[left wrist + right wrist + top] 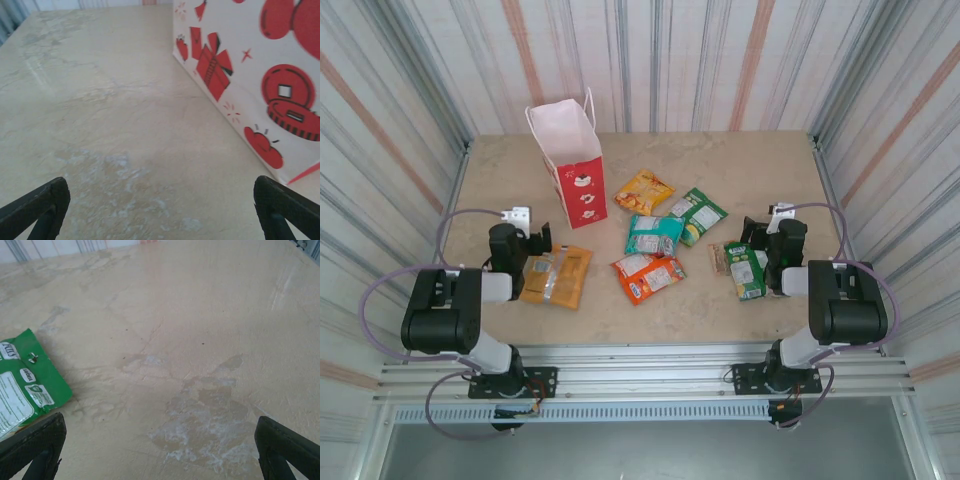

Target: Place the snacks into the paper bag

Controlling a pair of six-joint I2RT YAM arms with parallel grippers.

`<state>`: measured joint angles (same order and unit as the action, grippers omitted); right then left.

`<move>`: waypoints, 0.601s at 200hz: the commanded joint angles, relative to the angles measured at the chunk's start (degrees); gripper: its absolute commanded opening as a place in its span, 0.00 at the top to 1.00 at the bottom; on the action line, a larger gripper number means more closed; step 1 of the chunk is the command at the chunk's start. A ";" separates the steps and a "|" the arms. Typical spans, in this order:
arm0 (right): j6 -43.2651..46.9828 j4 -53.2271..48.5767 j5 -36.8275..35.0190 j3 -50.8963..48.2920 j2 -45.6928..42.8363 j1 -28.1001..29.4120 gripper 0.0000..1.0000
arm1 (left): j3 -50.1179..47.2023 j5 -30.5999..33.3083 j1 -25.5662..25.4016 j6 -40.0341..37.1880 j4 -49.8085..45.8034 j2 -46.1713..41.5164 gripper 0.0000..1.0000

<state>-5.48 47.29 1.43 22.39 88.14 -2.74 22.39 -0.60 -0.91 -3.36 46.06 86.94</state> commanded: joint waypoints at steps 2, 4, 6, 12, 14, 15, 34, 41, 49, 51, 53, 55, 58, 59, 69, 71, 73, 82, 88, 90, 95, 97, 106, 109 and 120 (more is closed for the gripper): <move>0.11 -0.20 -0.37 0.61 0.30 -0.18 0.01 | 1.09 -3.87 -0.24 -1.74 -1.10 -0.62 0.01; 0.11 -0.25 -0.31 0.58 0.33 -0.18 0.01 | 1.10 -3.81 -0.24 -1.70 -1.07 -0.54 0.01; 0.16 -0.24 -0.29 0.56 0.36 -0.16 0.01 | 1.19 -3.86 -0.30 -1.69 -0.96 -0.47 0.01; 0.18 -0.22 -0.29 0.59 0.31 -0.19 0.01 | 1.16 -3.96 -0.23 -1.69 -1.01 -0.53 0.01; 0.13 -0.19 -0.29 0.58 0.35 -0.23 0.01 | 1.16 -3.97 -0.23 -1.66 -1.09 -0.56 0.01; 0.12 -0.23 -0.29 0.61 0.32 -0.24 0.01 | 1.16 -3.97 -0.19 -1.66 -1.12 -0.59 0.01; 0.17 -0.24 -0.29 0.63 0.32 -0.17 0.01 | 1.21 -4.06 -0.15 -1.66 -1.06 -0.54 0.01; 0.13 -0.21 -0.38 0.59 0.35 -0.05 0.01 | 1.18 -4.06 -0.10 -1.65 -1.06 -0.54 0.01; 0.14 -0.23 -0.38 0.63 0.34 -0.17 0.01 | 1.24 -4.05 -0.06 -1.66 -1.15 -0.54 0.01; 0.14 -0.21 -0.38 0.63 0.34 -0.14 0.01 | 1.25 -4.03 -0.13 -1.66 -1.15 -0.54 0.01; 0.12 -0.19 -0.38 0.59 0.34 -0.11 0.01 | 1.25 -4.05 -0.12 -1.68 -1.15 -0.52 0.01; 0.12 -0.22 -0.38 0.58 0.29 -0.12 0.01 | 1.25 -4.06 -0.03 -1.66 -1.09 -0.51 0.01; 0.19 -0.21 -0.38 0.63 0.28 -0.15 0.01 | 1.21 -4.01 -0.08 -1.68 -1.17 -0.51 0.01; 0.20 -0.19 -0.38 0.63 0.28 -0.11 0.01 | 1.23 -4.04 -0.11 -1.67 -1.16 -0.53 0.01; 0.19 -0.13 -0.38 0.46 0.28 -0.14 0.01 | 1.22 -4.06 -0.08 -1.70 -1.09 -0.51 0.01; 0.16 -0.17 -0.42 0.46 0.28 -0.11 0.01 | 1.18 -4.06 -0.11 -1.67 -1.07 -0.53 0.01; 0.19 -0.18 -0.43 0.46 0.24 -0.10 0.01 | 1.17 -4.04 -0.12 -1.70 -1.07 -0.54 0.01; 0.26 -0.16 -0.51 0.43 0.27 0.01 0.01 | 1.20 -4.05 -0.11 -1.66 -1.07 -0.52 0.01; 0.26 -0.18 -0.53 0.46 0.28 -0.07 0.01 | 1.24 -4.16 -0.03 -1.59 -1.16 -0.50 0.01; 0.28 -0.11 -0.48 0.55 0.28 -0.02 0.01 | 1.20 -4.22 -0.05 -1.59 -1.15 -0.48 0.01; 0.23 -0.16 -0.55 0.46 0.28 -0.07 0.01 | 1.25 -4.22 -0.08 -1.64 -1.21 -0.52 0.01; 0.23 -0.17 -0.55 0.50 0.28 -0.07 0.01 | 1.25 -4.16 0.00 -1.65 -1.19 -0.53 0.01; 0.26 -0.18 -0.63 0.62 0.27 -0.07 0.01 | 1.38 -4.17 -0.06 -1.53 -1.31 -0.45 0.01; 0.25 -0.18 -0.64 0.48 0.29 0.03 0.01 | 1.42 -4.27 0.09 -1.55 -1.40 -0.39 0.01; 0.26 -0.13 -0.71 0.56 0.23 0.06 0.01 | 1.34 -4.41 0.18 -1.52 -1.41 -0.52 0.01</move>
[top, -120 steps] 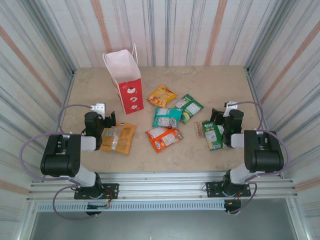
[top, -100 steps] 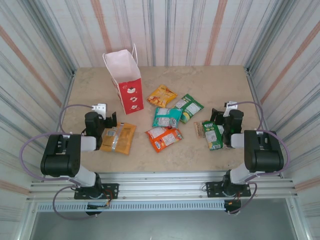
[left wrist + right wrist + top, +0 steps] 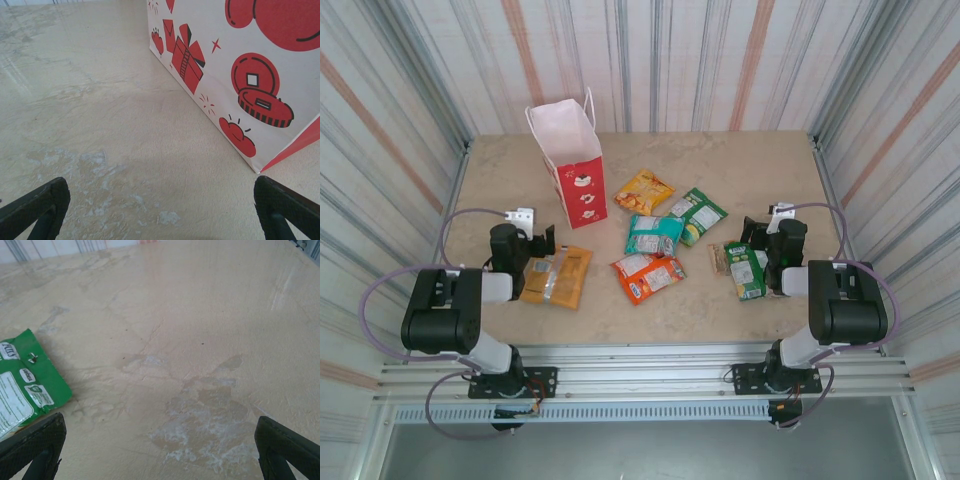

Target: Place the snacks into the paper bag

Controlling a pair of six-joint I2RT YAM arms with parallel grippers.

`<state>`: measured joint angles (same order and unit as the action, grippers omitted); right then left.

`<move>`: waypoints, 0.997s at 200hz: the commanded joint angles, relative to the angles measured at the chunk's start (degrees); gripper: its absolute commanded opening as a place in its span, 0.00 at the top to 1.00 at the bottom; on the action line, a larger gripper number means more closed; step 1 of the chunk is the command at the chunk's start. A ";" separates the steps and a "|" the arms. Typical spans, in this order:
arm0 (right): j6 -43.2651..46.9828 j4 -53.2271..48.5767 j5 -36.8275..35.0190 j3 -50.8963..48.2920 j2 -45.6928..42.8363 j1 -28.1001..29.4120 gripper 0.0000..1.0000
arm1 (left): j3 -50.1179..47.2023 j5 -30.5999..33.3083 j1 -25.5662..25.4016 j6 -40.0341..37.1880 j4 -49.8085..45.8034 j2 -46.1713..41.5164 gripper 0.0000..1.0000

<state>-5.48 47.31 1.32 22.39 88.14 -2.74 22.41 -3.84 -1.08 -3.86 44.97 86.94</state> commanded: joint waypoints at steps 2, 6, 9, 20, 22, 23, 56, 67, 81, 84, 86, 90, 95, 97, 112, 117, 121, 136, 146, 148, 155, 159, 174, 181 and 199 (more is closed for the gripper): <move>0.24 -0.19 -0.64 0.62 0.29 0.09 0.01 | 1.32 -1.17 0.35 -0.99 -0.26 -0.51 0.01; 0.29 -0.19 -0.64 0.56 0.24 0.08 0.01 | 1.23 -1.17 0.33 -1.06 -0.17 -0.52 0.01; 0.26 -0.20 -0.68 0.53 0.23 0.04 0.01 | 1.23 -1.13 0.31 -0.99 -0.11 -0.61 0.01; 0.24 -0.18 -0.63 0.47 0.28 0.10 0.01 | 1.11 -0.56 0.05 -1.10 0.10 -0.69 0.01; 0.23 -0.13 -0.67 0.51 0.28 0.10 0.01 | 1.13 -0.14 -0.06 -1.07 0.07 -0.71 0.01; 0.22 -0.12 -0.69 0.44 0.19 0.06 0.01 | 1.14 0.00 -0.10 -1.07 0.05 -0.71 0.01; 0.65 -8.21 0.24 3.15 -3.61 0.16 0.01 | 4.17 5.76 -2.20 -1.06 -8.18 -5.07 0.01; 0.37 -17.56 1.11 6.39 -6.80 0.18 0.01 | 7.60 9.08 -3.31 -0.53 -17.36 -7.81 0.01; -1.57 -30.30 1.41 11.57 -9.89 0.11 0.01 | 11.77 12.28 -5.00 -0.23 -27.18 -10.51 0.01; -2.15 -32.96 1.61 12.74 -10.32 0.13 0.01 | 12.33 12.62 -5.46 -0.19 -28.76 -11.00 0.01; -2.45 -34.69 1.72 13.50 -10.63 0.05 0.01 | 12.86 12.91 -5.72 -0.19 -30.00 -11.42 0.01; -3.19 -37.98 2.04 15.06 -11.10 -0.07 0.01 | 13.65 13.36 -6.32 -0.23 -32.00 -12.13 0.01; -3.84 -41.87 2.64 17.03 -11.60 -0.13 0.01 | 14.37 13.71 -7.03 -0.15 -34.28 -13.05 0.01; -4.17 -43.16 2.85 17.79 -11.70 -0.08 0.01 | 14.69 13.80 -7.38 -0.11 -35.20 -13.42 0.01; -5.64 -53.18 5.39 22.93 -12.61 -0.16 0.01 | 16.30 12.85 -9.73 1.15 -41.40 -16.66 0.01; -6.48 -55.83 6.04 24.51 -12.77 -0.23 0.01 | 16.51 11.74 -10.40 1.75 -43.26 -18.05 0.01; -7.26 -57.80 6.63 25.58 -12.99 -0.20 0.01 | 16.73 10.61 -10.82 2.07 -44.68 -18.95 0.02; -10.60 -63.72 9.79 28.29 -13.80 -0.25 0.01 | 17.34 7.40 -12.19 5.11 -49.31 -22.82 0.07; -12.88 -65.45 12.83 28.76 -14.63 -0.41 0.01 | 17.27 5.17 -12.94 7.67 -51.94 -25.79 0.12; -13.13 -65.47 13.95 28.67 -14.83 -0.35 0.01 | 17.17 4.78 -13.10 8.24 -52.25 -26.30 0.13; -13.33 -65.03 18.48 28.12 -15.40 -0.56 0.01 | 16.95 4.16 -13.93 10.51 -53.37 -27.94 0.16; -13.27 -64.77 21.32 27.77 -15.69 -0.45 0.01 | 16.82 3.79 -14.47 11.54 -54.00 -28.99 0.17; -12.61 -66.94 26.61 28.22 -16.37 0.88 0.01 | 16.39 2.67 -16.39 14.48 -56.98 -32.18 0.22; -12.22 -69.30 26.22 29.10 -16.58 2.01 0.01 | 16.26 1.68 -17.24 15.93 -58.18 -33.39 0.24; -13.00 -74.16 23.57 30.00 -17.35 5.10 0.01 | 14.94 -5.37 -18.53 18.71 -59.10 -35.54 0.33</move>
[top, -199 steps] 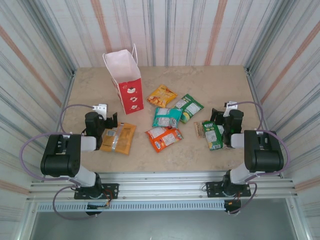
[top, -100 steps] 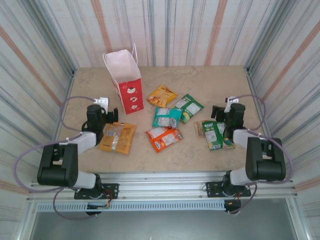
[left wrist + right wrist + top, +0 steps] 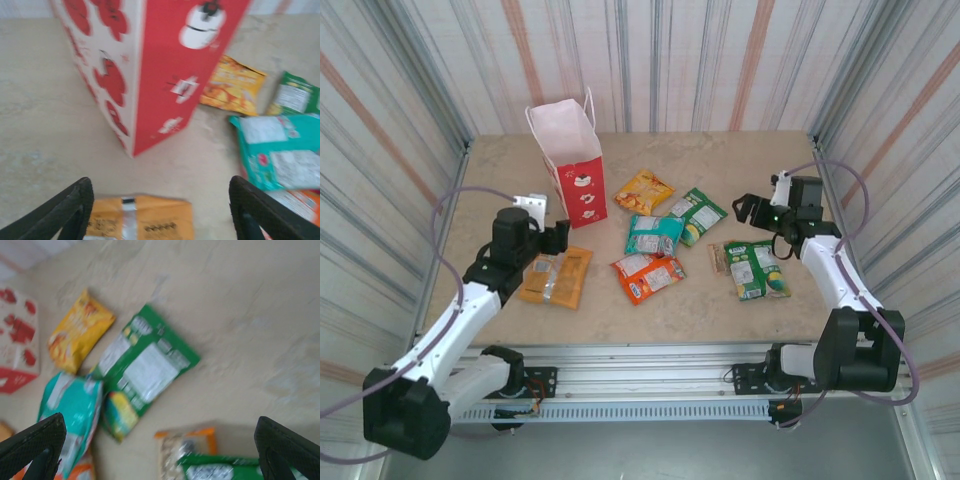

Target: Place the snacks into the paper bag

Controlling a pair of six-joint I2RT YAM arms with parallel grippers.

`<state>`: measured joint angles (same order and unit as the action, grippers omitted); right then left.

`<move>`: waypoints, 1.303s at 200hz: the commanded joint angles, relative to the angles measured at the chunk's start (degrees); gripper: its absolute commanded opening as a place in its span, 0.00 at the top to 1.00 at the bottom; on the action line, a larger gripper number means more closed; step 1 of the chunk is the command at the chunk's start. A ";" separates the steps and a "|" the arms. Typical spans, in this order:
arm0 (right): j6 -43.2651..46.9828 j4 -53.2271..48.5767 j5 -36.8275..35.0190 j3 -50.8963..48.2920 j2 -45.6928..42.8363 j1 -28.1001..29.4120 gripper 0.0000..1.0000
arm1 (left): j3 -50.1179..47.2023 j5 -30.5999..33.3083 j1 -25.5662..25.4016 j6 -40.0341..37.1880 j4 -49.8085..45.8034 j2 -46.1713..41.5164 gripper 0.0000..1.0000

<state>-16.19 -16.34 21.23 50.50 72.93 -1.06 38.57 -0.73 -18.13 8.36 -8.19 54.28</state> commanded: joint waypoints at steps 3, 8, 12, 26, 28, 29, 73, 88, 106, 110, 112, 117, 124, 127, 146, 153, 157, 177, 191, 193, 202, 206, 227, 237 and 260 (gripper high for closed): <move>-2.70 -10.97 3.44 1.75 -2.31 4.05 0.01 | -1.49 -9.83 -1.69 6.80 -5.92 -3.15 0.36; -3.63 -11.60 3.29 1.44 -2.60 4.83 0.01 | -1.93 -12.22 -2.09 7.39 -5.77 -3.29 0.40; -4.32 -11.89 3.43 1.15 -2.90 5.40 0.01 | -2.27 -13.46 -2.48 8.07 -5.61 -3.30 0.43; -7.27 -11.90 3.91 -0.71 -4.46 8.00 0.01 | -3.78 -14.12 -5.05 10.65 -4.94 -2.82 0.44; -7.70 -11.73 3.95 -1.16 -4.68 8.40 0.01 | -3.94 -14.12 -5.44 10.98 -4.74 -2.72 0.44; -7.88 -11.63 3.97 -1.35 -4.88 8.60 0.01 | -3.98 -14.12 -5.70 11.07 -4.65 -2.62 0.45; -19.72 1.14 12.44 -13.29 -10.02 10.67 0.12 | -3.92 -10.27 -17.07 16.23 2.37 6.28 0.47; -26.13 10.67 15.67 -17.59 -9.32 10.42 0.17 | -2.50 -10.45 -18.57 18.51 5.54 12.25 0.49; -28.37 14.15 17.78 -18.08 -5.79 10.73 0.22 | 1.15 -13.16 -19.18 19.06 7.58 20.23 0.52; -28.39 14.06 18.19 -17.70 -4.83 10.85 0.23 | 2.34 -13.36 -19.34 19.02 7.29 22.04 0.53; -28.40 14.05 18.33 -17.58 -4.33 10.83 0.24 | 2.90 -13.47 -19.43 18.98 7.24 22.92 0.54; -28.51 14.48 19.17 -17.16 -3.15 10.92 0.25 | 4.31 -13.67 -19.56 18.74 7.22 24.84 0.54; -28.94 15.63 20.14 -16.86 -1.79 11.07 0.27 | 6.01 -13.83 -19.66 18.54 7.43 27.25 0.55; -29.31 16.36 20.46 -16.76 -1.18 11.14 0.27 | 6.79 -13.81 -19.74 18.53 7.50 28.17 0.55; -32.02 21.97 21.10 -16.15 2.05 12.21 0.28 | 11.23 -13.15 -19.60 17.92 8.07 32.99 0.56; -32.48 23.22 21.05 -15.50 3.58 12.68 0.28 | 12.95 -13.07 -19.49 17.51 8.02 34.47 0.56; -32.63 23.55 20.92 -14.92 4.54 13.03 0.29 | 13.86 -12.92 -19.34 17.38 8.01 35.27 0.57; -33.27 24.77 19.80 -12.59 9.37 14.48 0.29 | 18.04 -12.02 -18.61 17.64 6.79 39.14 0.61; -34.61 26.10 19.74 -11.24 12.69 15.15 0.29 | 20.75 -11.67 -17.79 18.09 4.75 41.69 0.64; -34.61 26.14 19.69 -11.14 12.91 15.22 0.29 | 21.13 -11.66 -17.70 18.12 4.58 41.98 0.65; -34.94 26.32 19.13 -10.20 14.86 15.83 0.29 | 22.12 -12.24 -17.26 17.78 4.32 43.42 0.68; -35.07 26.44 18.60 -9.64 15.80 16.24 0.29 | 22.56 -12.49 -17.08 17.67 4.32 43.99 0.68; -35.54 27.00 17.97 -7.52 19.42 17.81 0.29 | 24.06 -14.29 -16.47 17.23 4.54 46.79 0.69; -35.83 27.68 17.98 -6.71 21.25 18.43 0.29 | 24.59 -14.75 -16.28 17.22 4.39 47.72 0.69; -36.74 29.55 17.25 -5.25 24.67 19.06 0.30 | 24.07 -15.07 -16.23 17.44 5.26 49.01 0.71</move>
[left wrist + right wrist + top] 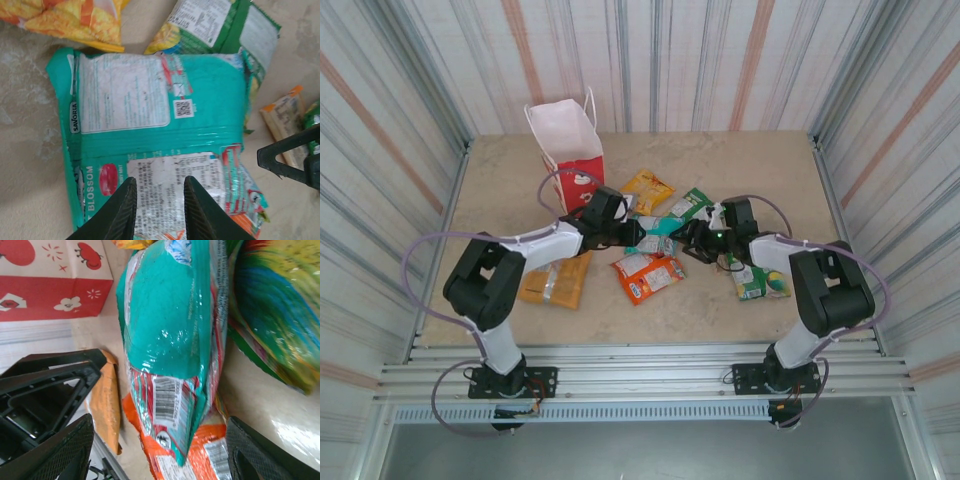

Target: Place the snacks into the paper bag

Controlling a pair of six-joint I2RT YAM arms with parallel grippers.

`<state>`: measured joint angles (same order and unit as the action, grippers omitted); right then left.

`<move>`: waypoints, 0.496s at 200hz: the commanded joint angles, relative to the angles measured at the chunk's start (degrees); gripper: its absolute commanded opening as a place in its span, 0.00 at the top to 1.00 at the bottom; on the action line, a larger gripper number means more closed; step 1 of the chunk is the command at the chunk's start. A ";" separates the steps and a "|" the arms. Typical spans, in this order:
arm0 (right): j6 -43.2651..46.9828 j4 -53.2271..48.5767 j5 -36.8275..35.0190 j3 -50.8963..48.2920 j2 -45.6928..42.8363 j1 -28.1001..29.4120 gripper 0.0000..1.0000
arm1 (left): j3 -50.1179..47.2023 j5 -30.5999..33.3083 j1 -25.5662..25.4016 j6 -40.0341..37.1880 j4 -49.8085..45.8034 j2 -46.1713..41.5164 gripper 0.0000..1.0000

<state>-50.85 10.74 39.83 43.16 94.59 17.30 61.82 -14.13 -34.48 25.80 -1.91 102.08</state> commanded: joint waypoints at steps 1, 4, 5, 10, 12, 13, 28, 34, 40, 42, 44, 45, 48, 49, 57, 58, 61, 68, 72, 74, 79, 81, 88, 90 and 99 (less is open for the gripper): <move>-2.11 2.65 -1.39 2.09 3.17 0.75 0.30 | 0.79 -1.73 0.16 0.02 -0.95 1.29 0.71; -2.33 3.03 -1.55 2.25 3.61 0.84 0.30 | 0.63 -1.77 0.20 0.04 -0.85 1.40 0.71; -2.41 3.13 -1.58 2.31 3.69 0.87 0.30 | 0.60 -1.82 0.20 0.08 -0.79 1.51 0.71; -2.85 3.88 -1.66 2.56 4.39 0.91 0.30 | 0.50 -2.01 0.20 0.12 -0.63 1.89 0.71; -3.09 4.12 -1.64 2.62 4.82 1.03 0.30 | 0.47 -2.01 0.20 0.06 -0.57 2.02 0.71; -3.19 4.25 -1.62 2.63 4.95 1.05 0.30 | 0.44 -2.07 0.20 0.05 -0.56 2.05 0.71; -4.87 6.74 -0.83 3.54 7.34 1.54 0.30 | 0.49 -2.63 0.29 0.04 -0.86 3.23 0.72; -5.21 7.21 -0.87 4.01 7.99 1.88 0.30 | 0.46 -2.85 0.28 0.12 -0.77 3.52 0.72; -5.31 7.24 -1.03 4.48 8.52 2.29 0.30 | 0.27 -2.94 0.28 0.19 -0.49 3.56 0.72; -5.31 7.22 -1.17 4.66 8.73 2.41 0.30 | 0.22 -3.04 0.29 0.25 -0.36 3.67 0.72; -5.31 7.24 -1.28 4.83 8.89 2.52 0.30 | 0.16 -3.04 0.25 0.35 -0.30 3.70 0.72; -5.31 7.21 -1.31 4.88 8.97 2.63 0.30 | 0.06 -3.07 0.27 0.37 -0.25 3.67 0.72; -5.25 7.19 -1.38 5.11 9.28 2.79 0.30 | -0.06 -3.08 0.29 0.39 -0.13 3.65 0.73; -5.24 7.19 -1.36 5.19 9.33 2.85 0.30 | -0.09 -3.04 0.24 0.43 -0.03 3.65 0.73; -5.30 7.46 -1.51 5.75 10.05 3.28 0.31 | -0.30 -3.07 0.28 0.54 0.24 3.75 0.73; -5.31 7.50 -1.51 5.82 10.16 3.32 0.31 | -0.34 -3.13 0.24 0.55 0.28 3.74 0.73; -5.33 7.60 -1.48 6.11 10.41 3.42 0.32 | -0.32 -3.18 0.26 0.56 0.32 3.85 0.73; -5.39 7.82 -1.47 6.59 11.12 3.63 0.33 | -0.25 -3.34 0.22 0.48 0.33 3.98 0.73; -5.40 7.87 -1.51 6.88 11.44 3.85 0.35 | -0.18 -3.44 0.25 0.39 0.28 4.01 0.73; -5.40 7.89 -1.56 7.03 11.59 3.90 0.35 | -0.20 -3.51 0.26 0.39 0.29 4.09 0.73; -5.41 7.98 -1.49 7.47 12.04 3.97 0.38 | -0.13 -3.53 0.29 0.36 0.25 4.28 0.73; -5.40 7.98 -1.55 7.58 12.18 4.06 0.39 | -0.08 -3.58 0.22 0.27 0.24 4.27 0.73; -5.36 7.92 -1.62 7.96 12.50 4.30 0.43 | 0.04 -3.64 0.27 0.19 0.27 4.48 0.73; -5.32 7.90 -1.65 8.05 12.56 4.32 0.45 | 0.12 -3.63 0.24 0.14 0.18 4.45 0.73; -5.05 7.61 -1.98 8.30 12.64 4.56 0.51 | 0.22 -3.55 0.24 0.03 0.00 4.49 0.73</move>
<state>-55.37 17.43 38.54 49.50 105.91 21.12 61.82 -16.51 -34.44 25.82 -1.61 105.25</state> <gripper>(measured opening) 0.559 0.271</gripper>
